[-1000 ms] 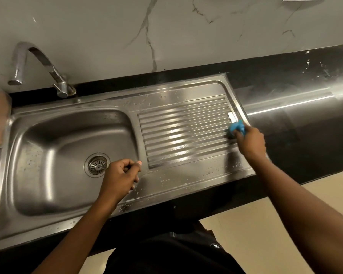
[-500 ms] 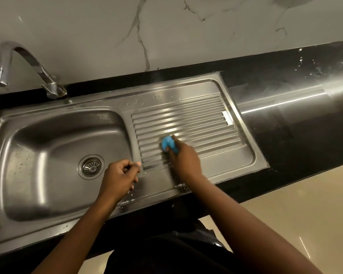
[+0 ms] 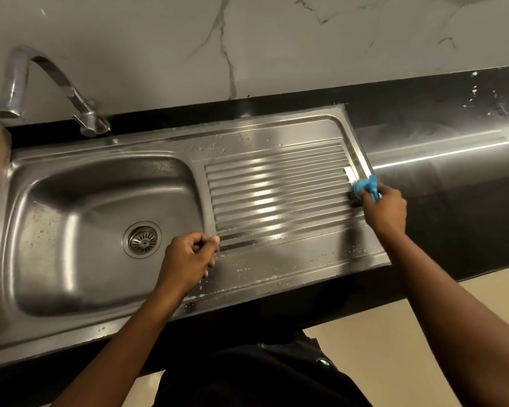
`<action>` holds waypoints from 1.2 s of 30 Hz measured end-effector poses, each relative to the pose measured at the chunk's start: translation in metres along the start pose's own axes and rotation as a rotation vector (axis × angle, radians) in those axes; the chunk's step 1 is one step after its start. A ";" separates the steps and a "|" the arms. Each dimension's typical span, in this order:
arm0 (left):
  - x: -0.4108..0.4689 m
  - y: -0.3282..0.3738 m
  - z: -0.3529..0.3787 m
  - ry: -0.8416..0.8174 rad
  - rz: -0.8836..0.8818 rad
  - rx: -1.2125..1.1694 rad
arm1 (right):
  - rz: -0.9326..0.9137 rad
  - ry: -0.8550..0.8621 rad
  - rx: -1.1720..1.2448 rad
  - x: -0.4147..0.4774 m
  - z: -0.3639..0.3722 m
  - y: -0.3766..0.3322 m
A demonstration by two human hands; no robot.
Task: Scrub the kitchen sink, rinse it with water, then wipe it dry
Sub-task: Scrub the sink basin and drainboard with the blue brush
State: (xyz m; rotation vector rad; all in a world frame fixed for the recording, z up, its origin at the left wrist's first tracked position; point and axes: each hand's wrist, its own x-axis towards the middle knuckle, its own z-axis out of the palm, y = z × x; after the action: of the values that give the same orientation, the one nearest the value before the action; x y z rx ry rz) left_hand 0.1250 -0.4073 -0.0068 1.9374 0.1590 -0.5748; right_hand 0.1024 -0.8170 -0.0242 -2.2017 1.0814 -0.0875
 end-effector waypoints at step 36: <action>-0.003 0.002 -0.024 0.060 -0.015 -0.051 | -0.372 -0.339 -0.032 -0.136 0.138 -0.109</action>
State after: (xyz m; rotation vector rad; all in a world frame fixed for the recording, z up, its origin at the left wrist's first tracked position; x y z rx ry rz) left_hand 0.1307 -0.3867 0.0042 1.9057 0.2240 -0.5182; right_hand 0.1336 -0.5975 -0.0355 -2.3156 0.4864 0.1376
